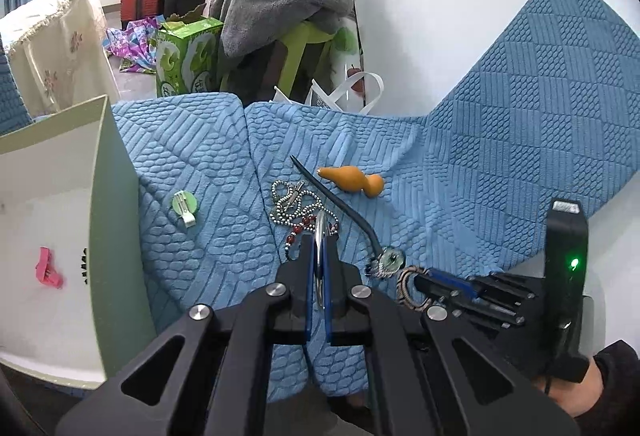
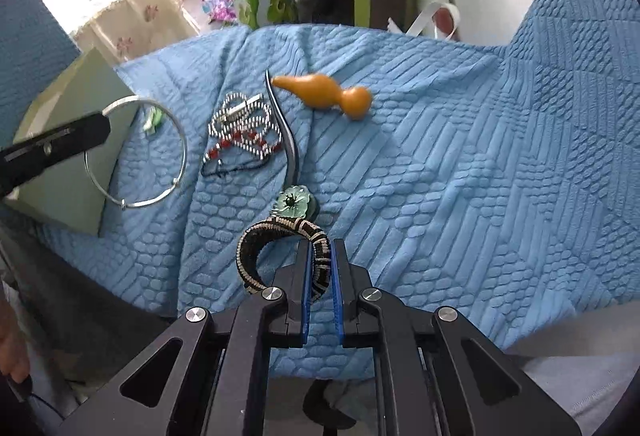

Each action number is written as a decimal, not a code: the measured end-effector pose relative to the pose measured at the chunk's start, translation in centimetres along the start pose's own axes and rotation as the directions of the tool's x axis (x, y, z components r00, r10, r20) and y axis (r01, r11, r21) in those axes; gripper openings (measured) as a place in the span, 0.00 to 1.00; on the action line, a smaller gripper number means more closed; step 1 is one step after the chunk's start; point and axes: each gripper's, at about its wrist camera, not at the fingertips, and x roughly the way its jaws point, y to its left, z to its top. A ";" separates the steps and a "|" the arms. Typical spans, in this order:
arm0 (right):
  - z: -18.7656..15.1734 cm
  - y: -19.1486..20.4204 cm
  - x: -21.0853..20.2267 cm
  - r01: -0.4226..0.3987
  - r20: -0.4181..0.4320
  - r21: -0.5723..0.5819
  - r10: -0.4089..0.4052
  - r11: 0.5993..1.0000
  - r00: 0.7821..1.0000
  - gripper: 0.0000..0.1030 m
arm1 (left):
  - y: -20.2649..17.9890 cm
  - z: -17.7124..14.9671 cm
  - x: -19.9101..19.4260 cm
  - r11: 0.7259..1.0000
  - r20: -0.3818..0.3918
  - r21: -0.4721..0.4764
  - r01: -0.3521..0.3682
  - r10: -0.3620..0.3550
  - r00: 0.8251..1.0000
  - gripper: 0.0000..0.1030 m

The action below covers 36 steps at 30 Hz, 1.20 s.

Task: Organize jewelry
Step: 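Carry the woven bracelet and silver hoop in both grippers to the white box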

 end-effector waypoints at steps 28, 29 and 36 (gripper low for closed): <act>-1.7 1.2 -0.3 -0.025 -0.084 0.017 0.026 1.000 0.996 0.06 | 0.4 0.0 -2.6 1.000 0.015 -0.014 0.020 -0.020 1.000 0.03; -1.0 1.4 -1.2 -0.024 -0.062 0.025 0.026 0.999 0.998 0.06 | 0.3 0.1 -2.9 1.000 0.021 -0.008 0.014 -0.014 1.000 0.03; 3.5 3.0 -6.8 -0.053 0.062 0.022 0.052 0.998 0.997 0.06 | 1.1 2.0 -6.8 1.000 0.083 -0.010 -0.016 0.017 0.996 0.03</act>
